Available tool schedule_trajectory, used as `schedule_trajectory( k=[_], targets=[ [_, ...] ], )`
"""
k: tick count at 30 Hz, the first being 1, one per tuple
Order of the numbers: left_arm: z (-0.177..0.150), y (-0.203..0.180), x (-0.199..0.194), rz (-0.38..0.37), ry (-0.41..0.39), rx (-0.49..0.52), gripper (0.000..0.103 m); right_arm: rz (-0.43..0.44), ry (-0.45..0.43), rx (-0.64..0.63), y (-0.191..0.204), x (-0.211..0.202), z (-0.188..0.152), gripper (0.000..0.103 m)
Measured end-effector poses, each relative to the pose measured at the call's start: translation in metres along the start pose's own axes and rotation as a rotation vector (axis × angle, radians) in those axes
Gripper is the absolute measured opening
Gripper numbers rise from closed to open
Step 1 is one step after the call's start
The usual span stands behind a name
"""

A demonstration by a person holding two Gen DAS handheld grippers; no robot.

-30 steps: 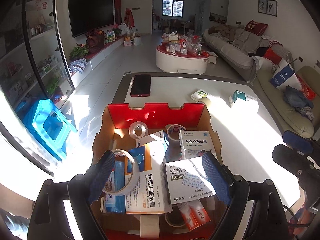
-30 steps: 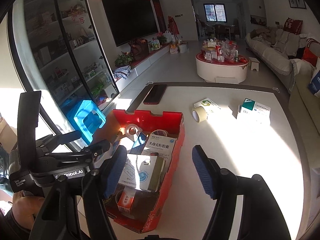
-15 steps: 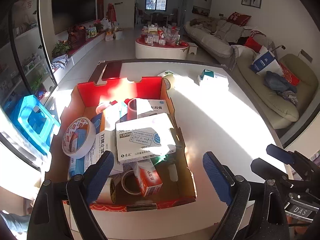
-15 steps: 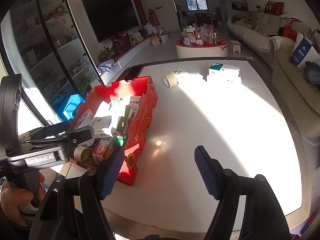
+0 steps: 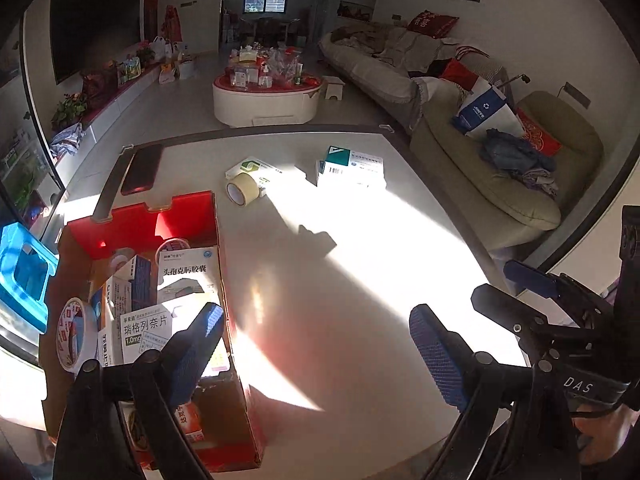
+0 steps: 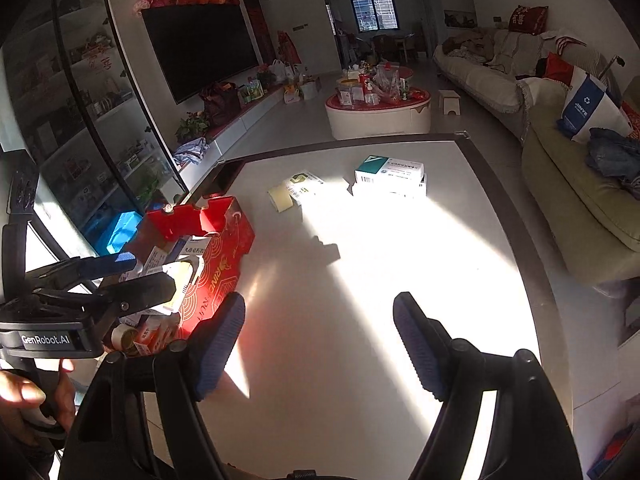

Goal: Organize objects
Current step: 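Withdraw both tools from the tray toward the boxes on the table, then grasp the teal-and-white medicine box with the left tool while the right grasps the blue-and-white Febuxostat box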

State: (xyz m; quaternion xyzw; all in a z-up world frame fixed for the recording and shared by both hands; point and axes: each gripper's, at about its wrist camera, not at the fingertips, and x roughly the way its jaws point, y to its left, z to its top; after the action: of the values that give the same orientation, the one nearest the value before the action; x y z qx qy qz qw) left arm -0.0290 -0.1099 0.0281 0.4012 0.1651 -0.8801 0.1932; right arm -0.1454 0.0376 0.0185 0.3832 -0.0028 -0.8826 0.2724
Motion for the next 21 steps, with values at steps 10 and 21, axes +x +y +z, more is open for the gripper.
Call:
schedule_trajectory(
  k=[10,21],
  targets=[
    [0.078,-0.067,0.116,-0.023,0.119,0.022,0.098,-0.109,-0.052,0.073,-0.100,0.029,0.061,0.081],
    [0.174,-0.069,0.243,0.002,0.163,-0.046,0.098,-0.084,0.026,0.125,-0.160,0.088,0.065,0.081]
  ],
)
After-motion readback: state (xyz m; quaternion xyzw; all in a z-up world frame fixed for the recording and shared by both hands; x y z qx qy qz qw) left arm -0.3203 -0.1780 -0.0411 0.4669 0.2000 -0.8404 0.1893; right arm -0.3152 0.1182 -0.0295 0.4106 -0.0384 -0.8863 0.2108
